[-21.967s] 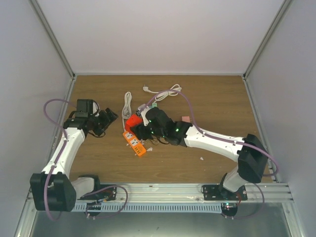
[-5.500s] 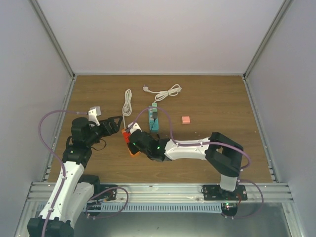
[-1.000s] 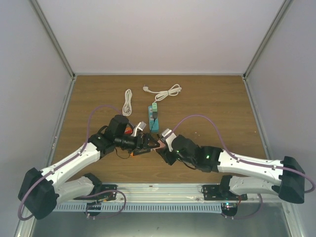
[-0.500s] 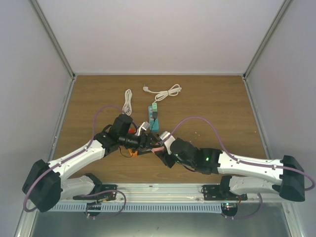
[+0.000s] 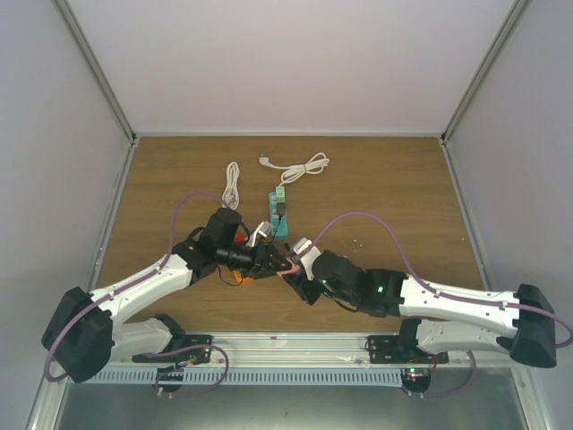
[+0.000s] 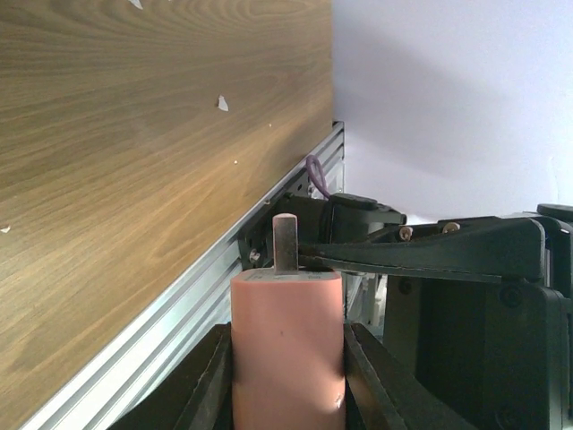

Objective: Insert the plug

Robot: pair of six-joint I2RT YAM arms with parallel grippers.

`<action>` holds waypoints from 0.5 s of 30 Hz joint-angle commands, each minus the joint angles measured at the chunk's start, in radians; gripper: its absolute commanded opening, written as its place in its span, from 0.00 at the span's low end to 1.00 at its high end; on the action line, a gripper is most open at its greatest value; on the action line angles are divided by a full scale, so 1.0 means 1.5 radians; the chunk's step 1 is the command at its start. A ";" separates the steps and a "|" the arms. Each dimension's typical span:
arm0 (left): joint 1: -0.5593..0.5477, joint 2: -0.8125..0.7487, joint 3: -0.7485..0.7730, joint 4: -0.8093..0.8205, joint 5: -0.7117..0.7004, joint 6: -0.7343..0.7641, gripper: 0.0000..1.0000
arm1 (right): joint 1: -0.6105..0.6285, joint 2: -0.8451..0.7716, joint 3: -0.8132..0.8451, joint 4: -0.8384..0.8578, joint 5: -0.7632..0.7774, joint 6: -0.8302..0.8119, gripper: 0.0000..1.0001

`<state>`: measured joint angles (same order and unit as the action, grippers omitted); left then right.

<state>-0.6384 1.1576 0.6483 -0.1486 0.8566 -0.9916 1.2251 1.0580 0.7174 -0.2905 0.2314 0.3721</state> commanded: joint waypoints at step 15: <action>-0.028 -0.060 0.049 -0.050 -0.143 0.025 0.00 | 0.007 -0.152 -0.022 -0.033 0.095 0.067 0.98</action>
<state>-0.6788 1.1515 0.6792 -0.1936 0.7769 -0.9459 1.2259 0.9001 0.7139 -0.3317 0.3252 0.4213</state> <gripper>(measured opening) 0.288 0.995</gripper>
